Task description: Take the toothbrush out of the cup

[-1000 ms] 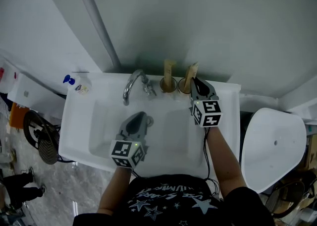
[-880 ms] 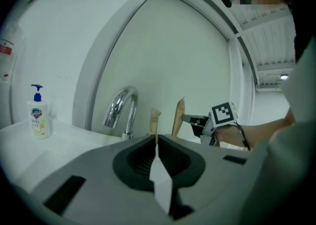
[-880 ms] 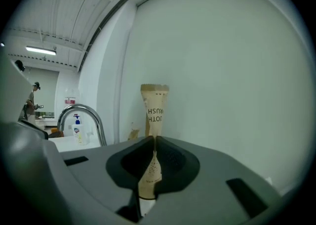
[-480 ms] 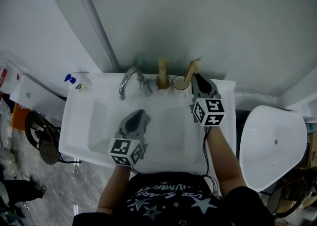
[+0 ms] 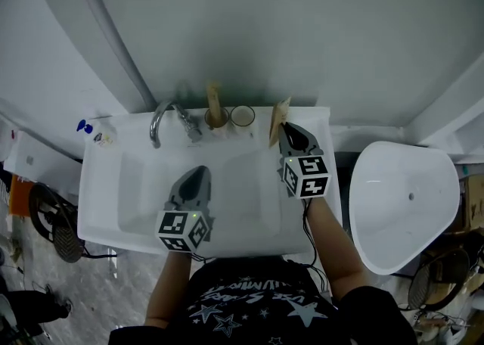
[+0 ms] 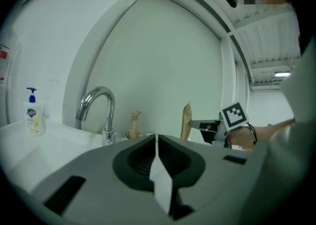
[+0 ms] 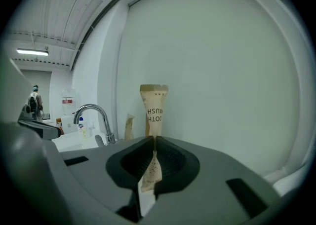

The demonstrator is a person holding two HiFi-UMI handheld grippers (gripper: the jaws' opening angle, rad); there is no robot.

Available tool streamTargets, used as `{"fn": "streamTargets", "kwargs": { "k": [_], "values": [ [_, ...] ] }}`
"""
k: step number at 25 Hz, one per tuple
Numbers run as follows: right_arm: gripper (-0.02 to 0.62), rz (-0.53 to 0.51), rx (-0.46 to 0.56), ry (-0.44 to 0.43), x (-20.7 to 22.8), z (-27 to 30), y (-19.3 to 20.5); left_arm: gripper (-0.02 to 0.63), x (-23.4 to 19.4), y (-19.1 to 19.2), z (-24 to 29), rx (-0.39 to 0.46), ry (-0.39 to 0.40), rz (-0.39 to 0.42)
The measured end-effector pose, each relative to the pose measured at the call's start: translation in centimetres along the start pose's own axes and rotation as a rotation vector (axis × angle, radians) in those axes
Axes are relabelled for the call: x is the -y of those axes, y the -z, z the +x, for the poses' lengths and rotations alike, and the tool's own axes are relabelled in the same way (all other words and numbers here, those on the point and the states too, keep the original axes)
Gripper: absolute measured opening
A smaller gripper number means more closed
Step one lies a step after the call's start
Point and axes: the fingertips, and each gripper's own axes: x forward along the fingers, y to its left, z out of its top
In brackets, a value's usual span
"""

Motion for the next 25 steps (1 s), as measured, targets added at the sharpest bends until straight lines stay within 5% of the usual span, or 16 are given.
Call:
{"fn": "streamTargets", "kwargs": {
  "k": [14,25],
  "values": [
    [0.031,0.04,-0.28,0.157,6.6,-7.9,8.8,0.028,6.3,2.5,1.1,-0.041,0.089,0.001],
    [0.031,0.104,-0.417,0.242,10.4,-9.1,12.7,0.028,7.4,3.0,2.2,-0.054,0.107,0.002]
  ]
}}
